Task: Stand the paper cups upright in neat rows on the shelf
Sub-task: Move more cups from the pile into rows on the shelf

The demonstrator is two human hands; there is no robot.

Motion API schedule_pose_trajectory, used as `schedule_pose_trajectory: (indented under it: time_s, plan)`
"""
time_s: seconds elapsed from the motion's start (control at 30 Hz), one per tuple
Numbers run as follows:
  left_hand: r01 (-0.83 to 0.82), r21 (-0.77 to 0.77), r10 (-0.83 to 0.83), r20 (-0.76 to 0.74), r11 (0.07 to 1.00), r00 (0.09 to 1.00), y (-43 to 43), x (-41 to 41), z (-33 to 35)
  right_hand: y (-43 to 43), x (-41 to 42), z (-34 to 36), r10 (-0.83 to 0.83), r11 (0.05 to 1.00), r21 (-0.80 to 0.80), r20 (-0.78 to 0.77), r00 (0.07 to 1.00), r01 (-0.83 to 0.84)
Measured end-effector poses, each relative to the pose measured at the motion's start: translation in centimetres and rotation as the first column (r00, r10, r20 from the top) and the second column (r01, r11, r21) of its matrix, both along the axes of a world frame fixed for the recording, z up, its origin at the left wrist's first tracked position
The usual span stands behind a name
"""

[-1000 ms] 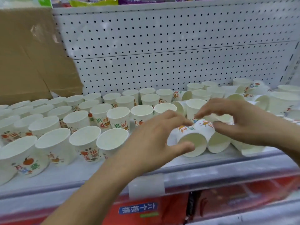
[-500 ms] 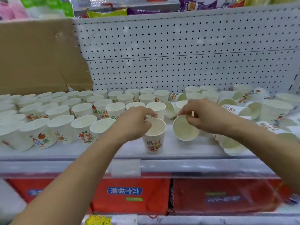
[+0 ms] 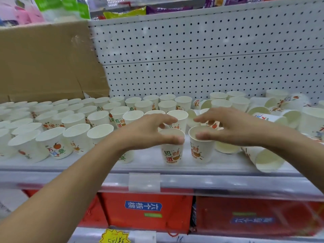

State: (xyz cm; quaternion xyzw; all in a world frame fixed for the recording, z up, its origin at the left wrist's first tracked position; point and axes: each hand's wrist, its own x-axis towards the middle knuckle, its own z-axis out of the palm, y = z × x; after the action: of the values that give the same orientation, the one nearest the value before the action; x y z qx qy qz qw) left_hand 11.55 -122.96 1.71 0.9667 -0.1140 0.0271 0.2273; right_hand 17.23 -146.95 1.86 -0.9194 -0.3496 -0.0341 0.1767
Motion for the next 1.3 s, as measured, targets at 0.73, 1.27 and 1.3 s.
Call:
schedule_pose_trajectory:
  time_s: [0.73, 1.27, 1.3]
  plan:
    - [0.011, 0.259, -0.015, 0.014, 0.966, 1.0, 5.3, 1.5, 1.2, 5.2, 0.6, -1.4, 0.223, 0.975, 0.014, 0.021, 0.975, -0.223]
    - [0.141, 0.295, -0.227, 0.282, 0.945, 0.932, -6.0, 18.1, 6.0, -3.3, 11.8, 3.4, -0.21, 0.966, -0.121, 0.159, 0.965, 0.23]
    - [0.112, 0.346, -0.212, 0.264, 0.931, 0.941, -6.7, 19.7, 5.7, -3.2, 12.6, 3.5, -0.2, 0.962, -0.152, 0.182, 0.963, 0.228]
